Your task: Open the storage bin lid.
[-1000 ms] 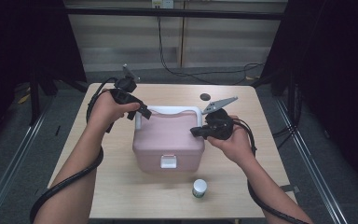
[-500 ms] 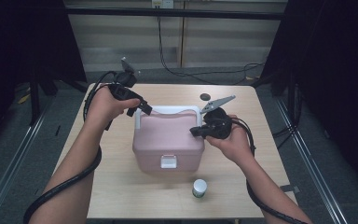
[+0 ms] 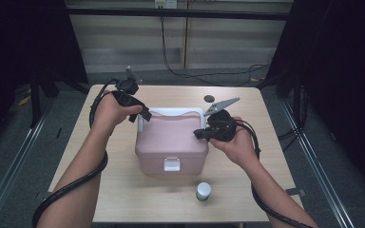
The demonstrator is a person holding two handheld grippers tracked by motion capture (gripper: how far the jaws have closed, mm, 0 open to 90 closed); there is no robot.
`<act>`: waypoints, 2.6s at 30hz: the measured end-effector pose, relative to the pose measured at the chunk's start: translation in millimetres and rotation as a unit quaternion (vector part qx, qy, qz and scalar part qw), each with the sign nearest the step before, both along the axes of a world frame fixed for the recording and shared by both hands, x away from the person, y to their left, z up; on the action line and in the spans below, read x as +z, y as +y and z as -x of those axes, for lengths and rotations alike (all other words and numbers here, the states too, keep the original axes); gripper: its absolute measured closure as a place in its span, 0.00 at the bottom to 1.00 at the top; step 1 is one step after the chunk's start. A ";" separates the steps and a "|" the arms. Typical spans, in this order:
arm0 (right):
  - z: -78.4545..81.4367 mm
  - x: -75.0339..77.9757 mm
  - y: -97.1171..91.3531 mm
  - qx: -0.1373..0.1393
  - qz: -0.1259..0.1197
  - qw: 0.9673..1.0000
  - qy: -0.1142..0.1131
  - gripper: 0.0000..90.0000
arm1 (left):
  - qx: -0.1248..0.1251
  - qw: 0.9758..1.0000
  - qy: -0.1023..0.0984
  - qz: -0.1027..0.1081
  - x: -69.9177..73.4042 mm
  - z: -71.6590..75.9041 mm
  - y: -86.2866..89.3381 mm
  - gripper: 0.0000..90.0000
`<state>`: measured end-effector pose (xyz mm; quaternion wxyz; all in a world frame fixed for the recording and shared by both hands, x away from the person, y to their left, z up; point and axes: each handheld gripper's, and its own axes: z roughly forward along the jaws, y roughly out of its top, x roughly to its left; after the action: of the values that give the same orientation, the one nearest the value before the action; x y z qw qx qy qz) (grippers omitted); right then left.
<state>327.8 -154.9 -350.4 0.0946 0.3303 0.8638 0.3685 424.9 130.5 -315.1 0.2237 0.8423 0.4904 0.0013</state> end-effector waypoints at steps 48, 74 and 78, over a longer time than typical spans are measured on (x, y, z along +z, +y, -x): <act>2.7 3.1 -33.2 -0.012 -0.014 1.000 0.004 1.00 | -0.001 1.000 -0.014 -0.027 2.1 -3.5 1.2 0.75; 3.1 -11.1 -48.5 -0.020 0.003 1.000 0.024 1.00 | -0.013 0.999 -0.047 -0.010 29.6 -3.6 7.6 0.75; 3.6 -12.8 -45.4 -0.017 -0.001 1.000 0.025 1.00 | -0.014 0.998 -0.055 -0.007 32.3 -3.8 8.1 0.75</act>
<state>324.2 -200.3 -363.2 0.0788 0.3537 0.8599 0.3595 428.7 138.6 -282.7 0.2445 0.8492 0.4656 0.0474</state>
